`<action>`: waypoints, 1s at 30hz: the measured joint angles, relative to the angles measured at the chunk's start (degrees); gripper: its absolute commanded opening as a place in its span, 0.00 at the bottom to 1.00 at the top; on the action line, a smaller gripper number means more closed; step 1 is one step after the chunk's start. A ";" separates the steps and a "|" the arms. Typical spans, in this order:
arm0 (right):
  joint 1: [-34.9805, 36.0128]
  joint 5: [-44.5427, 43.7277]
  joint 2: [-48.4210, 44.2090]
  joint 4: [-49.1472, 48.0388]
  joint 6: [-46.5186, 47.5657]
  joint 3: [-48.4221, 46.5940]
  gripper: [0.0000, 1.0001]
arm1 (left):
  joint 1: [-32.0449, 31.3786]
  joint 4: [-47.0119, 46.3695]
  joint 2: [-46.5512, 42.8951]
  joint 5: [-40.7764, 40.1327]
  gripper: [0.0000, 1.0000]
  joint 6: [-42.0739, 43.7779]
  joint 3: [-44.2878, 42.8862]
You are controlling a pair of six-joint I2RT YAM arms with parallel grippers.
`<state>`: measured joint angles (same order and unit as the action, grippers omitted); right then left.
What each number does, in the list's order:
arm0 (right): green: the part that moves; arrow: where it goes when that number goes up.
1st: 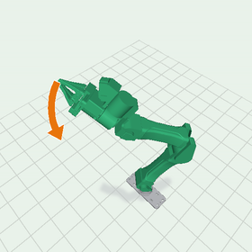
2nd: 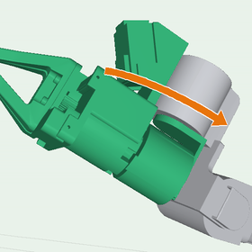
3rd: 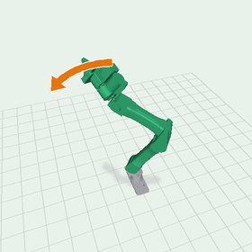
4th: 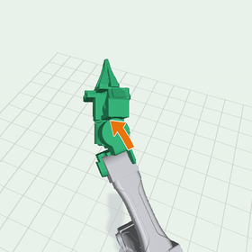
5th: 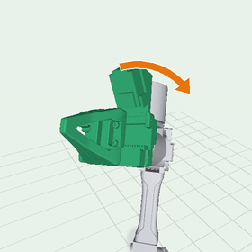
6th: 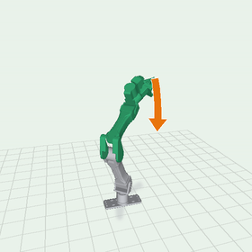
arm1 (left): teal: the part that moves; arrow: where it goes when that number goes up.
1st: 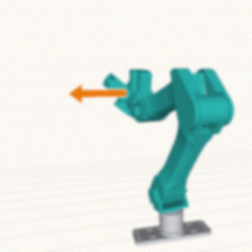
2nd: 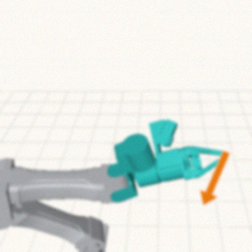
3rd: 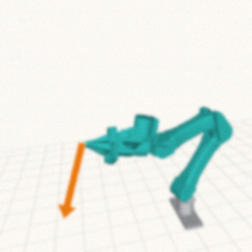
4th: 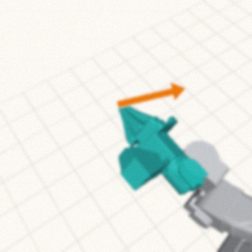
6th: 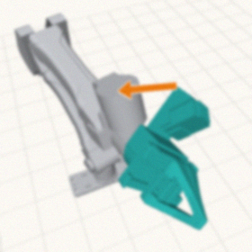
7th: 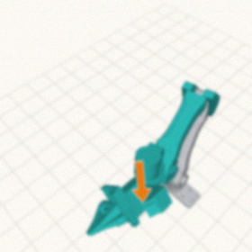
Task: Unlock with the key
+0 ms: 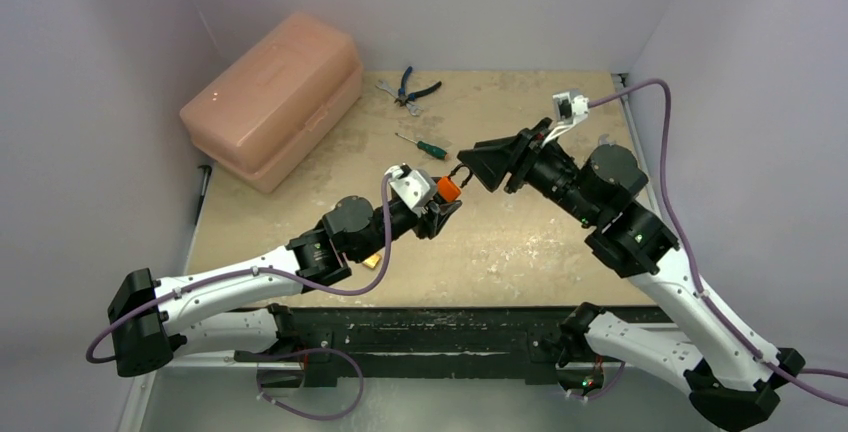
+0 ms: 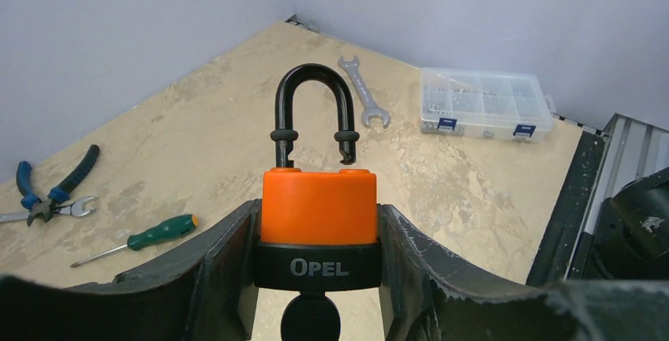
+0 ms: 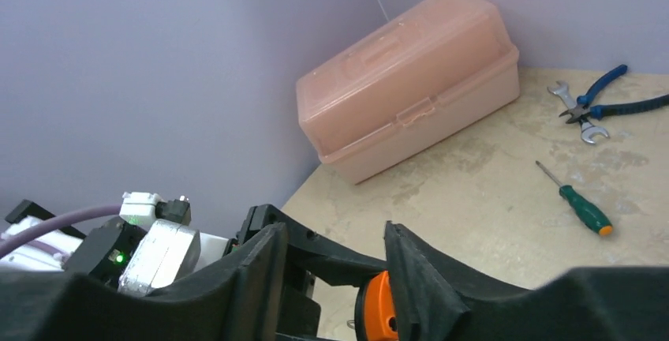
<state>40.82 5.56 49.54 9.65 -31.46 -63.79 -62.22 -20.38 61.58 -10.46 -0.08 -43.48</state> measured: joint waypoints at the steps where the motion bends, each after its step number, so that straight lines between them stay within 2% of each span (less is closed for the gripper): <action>1: 0.00 0.11 0.37 0.81 0.33 -1.07 0.46 | 0.00 0.02 0.02 0.00 0.00 0.28 0.00; 3: 0.00 0.48 0.92 2.16 0.90 -2.38 0.36 | -0.02 0.02 0.04 0.04 0.00 0.68 0.00; 5: 0.00 1.40 1.53 3.63 0.98 -2.45 0.30 | 0.00 -0.04 0.17 0.09 0.00 0.79 0.00; 17: 0.00 2.99 2.82 7.96 -0.42 1.25 0.13 | 0.00 -0.09 0.44 1.09 0.00 0.74 0.02; 30: 0.09 3.04 2.89 7.41 -0.72 4.31 0.08 | -0.02 -0.11 -3.23 4.07 0.00 -2.25 0.55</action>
<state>40.91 8.60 52.42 17.06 -32.18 -59.48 -62.24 -20.49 58.35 -6.39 -2.33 -42.94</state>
